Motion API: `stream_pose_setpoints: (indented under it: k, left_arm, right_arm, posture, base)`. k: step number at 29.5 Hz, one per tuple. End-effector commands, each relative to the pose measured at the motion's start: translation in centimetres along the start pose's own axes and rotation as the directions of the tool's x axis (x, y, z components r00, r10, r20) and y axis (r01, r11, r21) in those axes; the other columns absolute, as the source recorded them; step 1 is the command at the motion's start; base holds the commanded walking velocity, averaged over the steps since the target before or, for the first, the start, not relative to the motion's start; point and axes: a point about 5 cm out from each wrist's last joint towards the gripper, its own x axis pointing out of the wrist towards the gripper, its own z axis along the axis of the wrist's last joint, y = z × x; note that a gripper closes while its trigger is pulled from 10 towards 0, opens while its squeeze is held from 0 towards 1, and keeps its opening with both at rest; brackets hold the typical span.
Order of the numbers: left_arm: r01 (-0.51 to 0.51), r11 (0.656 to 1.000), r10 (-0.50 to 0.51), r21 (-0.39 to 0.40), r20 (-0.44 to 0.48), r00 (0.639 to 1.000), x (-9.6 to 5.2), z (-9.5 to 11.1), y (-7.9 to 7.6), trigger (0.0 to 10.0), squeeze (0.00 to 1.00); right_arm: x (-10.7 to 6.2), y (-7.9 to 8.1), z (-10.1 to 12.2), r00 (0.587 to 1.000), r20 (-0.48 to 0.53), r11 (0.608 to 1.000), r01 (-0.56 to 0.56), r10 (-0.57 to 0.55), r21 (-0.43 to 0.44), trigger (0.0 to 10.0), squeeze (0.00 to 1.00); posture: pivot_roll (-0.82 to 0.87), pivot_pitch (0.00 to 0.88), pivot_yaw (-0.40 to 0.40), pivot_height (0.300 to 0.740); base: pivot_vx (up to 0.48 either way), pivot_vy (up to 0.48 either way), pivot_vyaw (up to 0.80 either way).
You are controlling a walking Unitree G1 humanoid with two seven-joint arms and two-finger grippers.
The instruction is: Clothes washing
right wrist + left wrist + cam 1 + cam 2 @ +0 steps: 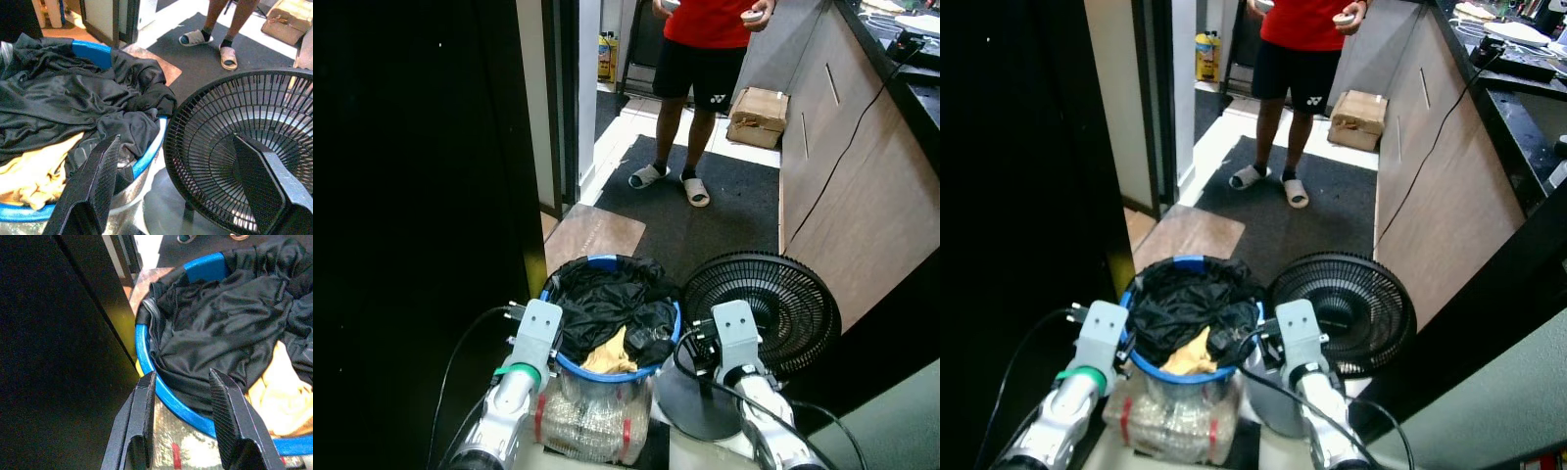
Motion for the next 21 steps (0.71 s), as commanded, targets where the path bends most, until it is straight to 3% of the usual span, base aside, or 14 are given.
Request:
stream_pose_setpoints:
  k: [1,4,9,10,16,18,21]
  left_arm:
    - [-0.01,1.0,0.01,-0.011,-0.018,1.0,-0.1,-0.3,0.1,10.0,0.0]
    - [-0.02,1.0,0.02,-0.012,-0.006,1.0,0.0,0.2,0.6,10.0,0.0]
    - [-0.028,1.0,0.028,-0.015,0.007,1.0,0.2,0.7,1.0,10.0,0.0]
    - [-0.034,0.999,0.035,-0.02,0.029,0.999,0.3,1.6,1.3,10.0,0.0]
    - [-0.037,0.999,0.038,-0.024,0.039,0.998,0.4,2.1,1.5,10.0,0.0]
    - [-0.039,0.999,0.04,-0.026,0.065,0.997,1.1,3.5,1.7,10.0,0.0]
    - [-0.045,0.999,0.047,-0.025,0.086,0.995,1.5,4.7,2.1,10.0,0.0]
  right_arm:
    - [-0.1,0.1,-0.1,1.0,-0.001,1.0,0.003,-0.003,0.008,10.0,0.0]
    - [0.1,0.3,0.3,1.0,0.009,1.0,-0.005,0.005,0.007,10.0,0.0]
    - [0.4,0.4,0.6,1.0,0.016,1.0,-0.017,0.017,0.003,10.0,0.0]
    - [0.7,0.7,1.4,0.999,0.034,0.999,-0.033,0.033,-0.003,10.0,0.0]
    - [1.0,0.9,1.8,0.998,0.04,0.999,-0.042,0.042,-0.005,10.0,0.0]
    - [1.6,1.1,2.5,0.998,0.049,0.999,-0.047,0.047,-0.004,10.0,0.0]
    - [2.1,1.3,3.2,0.997,0.055,0.998,-0.061,0.061,-0.009,10.0,0.0]
  posture:
    - [0.06,0.124,0.0,0.74]
    - [0.06,0.198,0.01,0.74]
    - [0.06,0.217,0.012,0.74]
    - [0.05,0.322,0.021,0.74]
    - [0.05,0.344,0.024,0.74]
    - [0.06,0.442,0.041,0.74]
    - [0.06,0.472,0.05,0.74]
  base:
    - [0.0,0.0,0.0]
    - [0.0,0.0,0.0]
    - [0.0,0.0,0.0]
    - [0.0,0.0,0.0]
    - [0.0,0.0,0.0]
    - [0.0,0.0,0.0]
    - [0.0,0.0,0.0]
